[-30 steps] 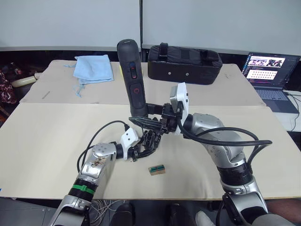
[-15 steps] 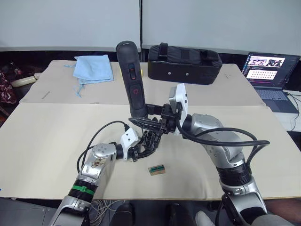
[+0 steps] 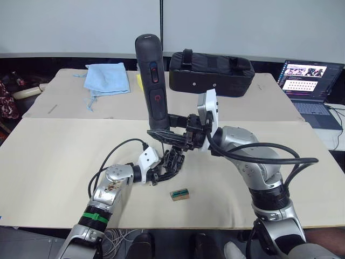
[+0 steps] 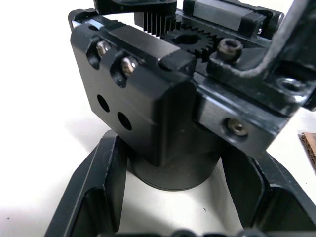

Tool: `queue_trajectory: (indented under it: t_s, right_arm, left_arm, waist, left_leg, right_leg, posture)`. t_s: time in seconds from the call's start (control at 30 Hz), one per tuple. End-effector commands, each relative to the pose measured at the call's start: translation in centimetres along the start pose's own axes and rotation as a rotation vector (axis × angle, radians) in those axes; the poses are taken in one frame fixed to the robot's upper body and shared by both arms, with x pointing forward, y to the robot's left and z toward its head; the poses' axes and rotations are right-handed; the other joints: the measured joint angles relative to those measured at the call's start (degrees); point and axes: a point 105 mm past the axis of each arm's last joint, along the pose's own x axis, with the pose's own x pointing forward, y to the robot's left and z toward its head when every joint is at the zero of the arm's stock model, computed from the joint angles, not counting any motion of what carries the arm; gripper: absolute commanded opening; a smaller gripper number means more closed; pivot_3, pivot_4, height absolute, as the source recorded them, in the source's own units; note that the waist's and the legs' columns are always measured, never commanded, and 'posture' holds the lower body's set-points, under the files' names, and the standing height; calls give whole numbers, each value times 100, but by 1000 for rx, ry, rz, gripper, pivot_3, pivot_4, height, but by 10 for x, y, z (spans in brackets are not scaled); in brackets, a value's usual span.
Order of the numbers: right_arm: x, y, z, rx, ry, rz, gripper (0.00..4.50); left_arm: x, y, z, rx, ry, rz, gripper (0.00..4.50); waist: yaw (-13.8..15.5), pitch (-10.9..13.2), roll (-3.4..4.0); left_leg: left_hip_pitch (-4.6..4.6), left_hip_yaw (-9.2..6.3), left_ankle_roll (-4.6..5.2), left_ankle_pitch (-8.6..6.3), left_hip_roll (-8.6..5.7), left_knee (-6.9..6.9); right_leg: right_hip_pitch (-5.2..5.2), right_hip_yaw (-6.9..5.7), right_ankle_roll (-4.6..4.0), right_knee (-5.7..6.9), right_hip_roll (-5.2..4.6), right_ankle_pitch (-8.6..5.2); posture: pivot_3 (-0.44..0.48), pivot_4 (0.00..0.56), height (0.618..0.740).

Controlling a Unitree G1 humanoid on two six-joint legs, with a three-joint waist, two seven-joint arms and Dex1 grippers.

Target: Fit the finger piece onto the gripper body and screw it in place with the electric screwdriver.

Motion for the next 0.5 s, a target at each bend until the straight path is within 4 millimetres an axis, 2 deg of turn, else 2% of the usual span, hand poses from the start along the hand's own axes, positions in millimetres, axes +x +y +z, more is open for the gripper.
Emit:
queue_trajectory:
  t_s: [0.03,0.5]
  right_arm:
    - [0,6,25,-74,-68,28,1899]
    - [0,4,15,-74,-41,12,1899]
  left_arm:
    - [6,-15,-18,-45,62,-60,2283]
    - [5,-16,-19,-47,64,-62,2283]
  waist:
    - [1,0,0]
    - [1,0,0]
  left_leg:
    - [0,0,0,0,0,0]
    - [0,0,0,0,0,0]
  right_leg:
    - [0,0,0,0,0,0]
    - [0,0,0,-1,0,0]
  posture:
    - [0,150,740]
    - [0,150,740]
